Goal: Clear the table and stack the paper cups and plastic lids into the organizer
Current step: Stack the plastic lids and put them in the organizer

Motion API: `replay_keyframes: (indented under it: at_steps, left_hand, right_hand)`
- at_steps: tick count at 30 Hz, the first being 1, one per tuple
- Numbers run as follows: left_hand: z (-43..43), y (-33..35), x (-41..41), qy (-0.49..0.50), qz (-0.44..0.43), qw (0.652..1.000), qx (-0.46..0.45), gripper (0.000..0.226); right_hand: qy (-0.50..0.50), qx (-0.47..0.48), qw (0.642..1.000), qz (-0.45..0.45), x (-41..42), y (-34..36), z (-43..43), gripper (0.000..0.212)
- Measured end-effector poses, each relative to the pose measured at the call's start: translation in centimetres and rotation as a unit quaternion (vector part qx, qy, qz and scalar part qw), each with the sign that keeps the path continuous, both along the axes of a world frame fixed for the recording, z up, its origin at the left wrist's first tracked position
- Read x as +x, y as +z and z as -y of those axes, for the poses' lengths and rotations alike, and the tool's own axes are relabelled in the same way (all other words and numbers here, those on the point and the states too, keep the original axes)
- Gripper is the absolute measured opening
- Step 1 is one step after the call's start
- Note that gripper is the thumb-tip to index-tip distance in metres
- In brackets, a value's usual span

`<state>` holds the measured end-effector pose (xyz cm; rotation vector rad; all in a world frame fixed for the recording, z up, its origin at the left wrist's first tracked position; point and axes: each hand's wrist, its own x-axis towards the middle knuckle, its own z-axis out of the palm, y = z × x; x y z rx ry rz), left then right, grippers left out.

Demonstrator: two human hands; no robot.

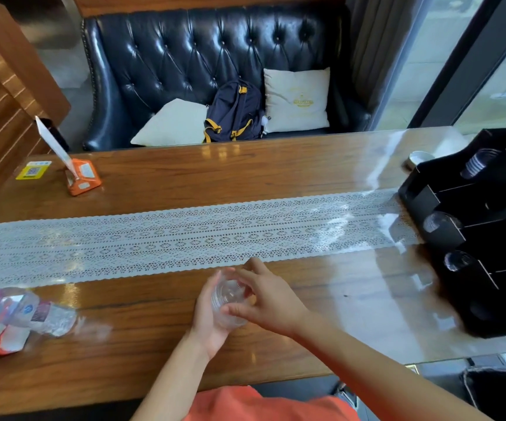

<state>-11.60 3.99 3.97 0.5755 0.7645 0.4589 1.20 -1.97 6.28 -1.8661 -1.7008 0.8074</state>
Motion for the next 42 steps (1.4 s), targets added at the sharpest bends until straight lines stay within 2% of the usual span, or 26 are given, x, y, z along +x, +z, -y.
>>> replay_keyframes:
  at_steps: [5,9,13,20,26,29,31,33,35,38,42]
  left_hand:
    - [2.0,0.3,3.2,0.014,-0.002,0.999,-0.045,0.034]
    - [4.6,0.6,6.5,-0.037,0.004,0.995,-0.095,0.045]
    - [7.2,0.8,10.5,-0.102,0.007,0.989,-0.107,0.049]
    - [12.7,1.3,19.2,-0.143,-0.013,0.988,-0.063,0.029]
    - [17.1,0.8,26.5,-0.182,-0.037,0.981,-0.048,0.027]
    - [19.3,0.7,29.3,-0.194,-0.058,0.979,-0.025,0.030]
    - [20.5,0.8,30.7,-0.212,-0.067,0.975,-0.020,0.027]
    - [21.2,0.7,31.9,-0.223,-0.055,0.973,-0.029,0.026]
    - [21.6,0.6,33.0,-0.224,-0.030,0.973,-0.039,0.031]
    - [22.2,0.8,34.6,-0.249,-0.012,0.967,-0.052,0.027]
    - [22.5,0.5,36.5,-0.261,-0.006,0.962,-0.076,0.039]
  right_hand:
    - [0.053,-0.027,0.998,-0.020,4.3,1.0,2.4,0.073]
    - [0.056,-0.025,0.997,0.048,8.0,1.5,5.4,0.069]
    - [0.047,-0.029,0.993,0.109,11.7,1.7,9.0,0.070]
    - [-0.018,-0.026,0.993,0.117,18.8,1.5,15.5,0.075]
    - [-0.111,-0.034,0.988,0.104,24.2,0.6,21.3,0.074]
    - [-0.126,-0.045,0.984,0.119,26.6,1.0,23.4,0.071]
    - [-0.129,-0.042,0.987,0.092,28.1,1.4,24.7,0.071]
    - [-0.141,-0.027,0.989,0.023,29.3,1.8,26.1,0.077]
    - [-0.142,-0.026,0.990,0.000,30.2,1.9,27.1,0.096]
    - [-0.136,-0.041,0.988,0.056,31.2,1.4,28.1,0.118]
    - [-0.135,-0.045,0.986,0.087,32.8,1.2,28.7,0.114]
